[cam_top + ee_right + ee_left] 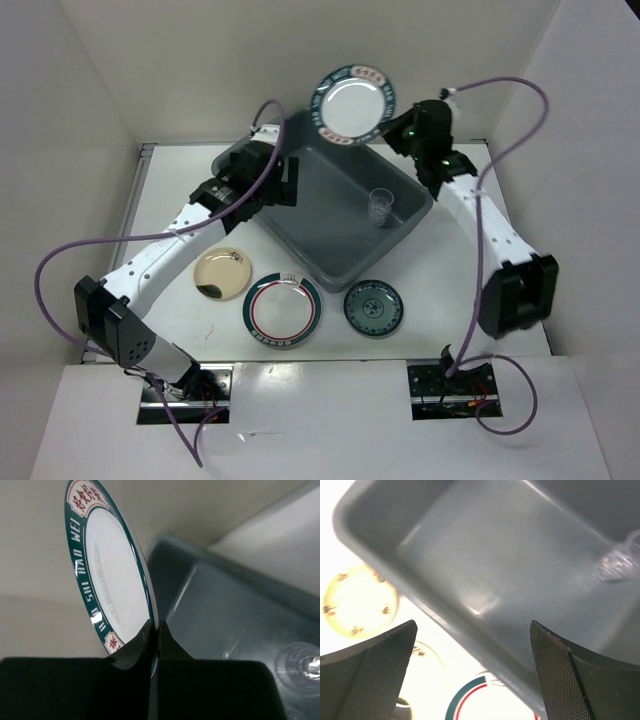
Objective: Place the mixed dishes into the plastic bin
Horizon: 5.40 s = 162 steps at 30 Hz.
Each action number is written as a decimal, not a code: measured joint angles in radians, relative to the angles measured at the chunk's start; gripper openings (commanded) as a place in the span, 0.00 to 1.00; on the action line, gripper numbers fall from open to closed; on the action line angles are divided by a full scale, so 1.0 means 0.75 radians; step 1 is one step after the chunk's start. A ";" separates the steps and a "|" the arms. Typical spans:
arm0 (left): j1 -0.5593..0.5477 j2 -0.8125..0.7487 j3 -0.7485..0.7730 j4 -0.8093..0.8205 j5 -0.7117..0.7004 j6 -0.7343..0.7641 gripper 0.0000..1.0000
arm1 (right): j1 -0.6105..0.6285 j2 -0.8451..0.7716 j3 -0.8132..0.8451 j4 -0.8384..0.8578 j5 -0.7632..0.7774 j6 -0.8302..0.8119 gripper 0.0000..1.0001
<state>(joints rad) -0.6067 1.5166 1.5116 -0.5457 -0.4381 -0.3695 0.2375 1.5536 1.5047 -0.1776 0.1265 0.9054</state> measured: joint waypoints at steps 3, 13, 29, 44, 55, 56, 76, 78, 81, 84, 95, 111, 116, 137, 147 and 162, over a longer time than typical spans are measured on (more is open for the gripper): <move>0.064 -0.048 -0.007 -0.031 -0.009 -0.004 1.00 | 0.086 0.206 0.119 -0.043 -0.093 -0.050 0.00; 0.177 -0.199 -0.125 -0.031 0.101 -0.046 1.00 | 0.204 0.599 0.207 -0.275 -0.179 -0.117 0.00; 0.290 -0.201 -0.217 0.015 0.289 -0.112 1.00 | 0.207 0.794 0.388 -0.385 -0.207 -0.123 0.02; 0.298 -0.189 -0.248 0.076 0.347 -0.145 1.00 | 0.207 0.834 0.405 -0.437 -0.221 -0.170 0.65; 0.318 -0.190 -0.282 0.079 0.401 -0.149 0.99 | 0.210 0.311 0.367 -0.566 -0.168 -0.402 0.78; 0.320 -0.201 -0.302 0.072 0.407 -0.156 0.96 | 0.210 0.211 0.340 -0.567 -0.154 -0.418 0.78; 0.329 -0.521 -0.898 -0.296 0.730 -0.492 0.77 | 0.210 -0.205 0.060 -0.656 0.031 -0.476 0.82; 0.329 -0.522 -0.929 -0.312 0.751 -0.521 0.77 | 0.210 -0.205 0.058 -0.663 0.033 -0.475 0.82; 0.328 -0.537 -0.985 -0.312 0.781 -0.563 0.78 | 0.210 -0.205 0.055 -0.672 0.036 -0.475 0.82; 0.316 -0.562 -1.027 -0.319 0.797 -0.609 0.78 | 0.209 -0.205 0.055 -0.691 0.043 -0.476 0.82; 0.252 -0.659 -1.201 -0.216 0.781 -0.843 0.75 | 0.179 -0.205 0.055 -0.739 0.034 -0.507 0.83; 0.252 -0.699 -1.383 0.026 0.678 -1.053 0.52 | 0.168 -0.207 0.054 -0.744 -0.009 -0.539 0.83; 0.245 -0.688 -1.440 0.122 0.662 -1.094 0.48 | 0.166 -0.211 0.054 -0.747 -0.009 -0.547 0.84; 0.221 -0.738 -1.567 0.384 0.677 -1.224 0.00 | 0.165 -0.211 0.094 -0.810 0.023 -0.572 0.84; 0.221 -0.947 -1.459 0.101 0.585 -1.262 0.00 | 0.165 -0.208 0.133 -0.818 0.027 -0.573 0.85; 0.221 -0.989 -1.008 -0.337 0.669 -1.106 0.00 | 0.154 -0.217 0.141 -0.819 0.032 -0.573 0.86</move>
<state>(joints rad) -0.4412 0.7750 0.7559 -0.7986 0.0635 -1.1992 0.3527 1.3907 1.6108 -0.7918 0.1501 0.4759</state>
